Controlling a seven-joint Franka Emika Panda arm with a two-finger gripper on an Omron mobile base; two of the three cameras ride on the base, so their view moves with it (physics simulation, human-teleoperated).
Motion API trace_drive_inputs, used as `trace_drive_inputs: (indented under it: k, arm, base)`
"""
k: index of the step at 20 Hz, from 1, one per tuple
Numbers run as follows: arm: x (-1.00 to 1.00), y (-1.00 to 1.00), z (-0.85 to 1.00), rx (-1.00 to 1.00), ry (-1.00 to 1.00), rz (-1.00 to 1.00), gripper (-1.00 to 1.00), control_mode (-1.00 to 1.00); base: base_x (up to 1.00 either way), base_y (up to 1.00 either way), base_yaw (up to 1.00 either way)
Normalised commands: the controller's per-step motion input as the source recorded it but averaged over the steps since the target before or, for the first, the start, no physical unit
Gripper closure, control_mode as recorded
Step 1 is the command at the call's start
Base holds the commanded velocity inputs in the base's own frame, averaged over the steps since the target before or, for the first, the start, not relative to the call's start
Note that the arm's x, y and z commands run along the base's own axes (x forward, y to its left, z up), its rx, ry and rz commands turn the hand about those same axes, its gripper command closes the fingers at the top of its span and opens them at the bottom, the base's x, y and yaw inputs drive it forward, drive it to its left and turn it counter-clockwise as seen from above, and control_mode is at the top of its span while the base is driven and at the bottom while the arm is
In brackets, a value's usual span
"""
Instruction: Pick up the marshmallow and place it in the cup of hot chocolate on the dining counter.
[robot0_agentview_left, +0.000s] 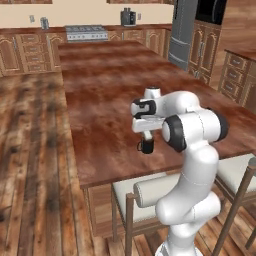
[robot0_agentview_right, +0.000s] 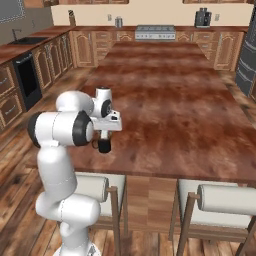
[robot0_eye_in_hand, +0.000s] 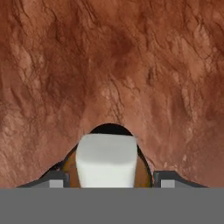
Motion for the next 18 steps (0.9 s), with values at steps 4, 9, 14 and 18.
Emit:
trace_drive_inputs:
  k: [4,9,14,18]
  arm:
    - [-0.51,0.00,0.24,0.00,-0.05,0.00,-1.00,-1.00]
    - [-0.39,0.00,0.79,0.00,-0.13,-0.01,-1.00,-1.00]
    - [-0.52,0.00,0.95,0.00,-0.14,-0.01,-1.00,-1.00]
    - [-1.00,0.00,0.97,0.00,-0.25,0.00,-1.00,-1.00]
  base:
    - [0.00,0.00,0.00]
    - [0.00,0.00,0.00]
    - [0.00,0.00,0.00]
    - [0.00,0.00,0.00]
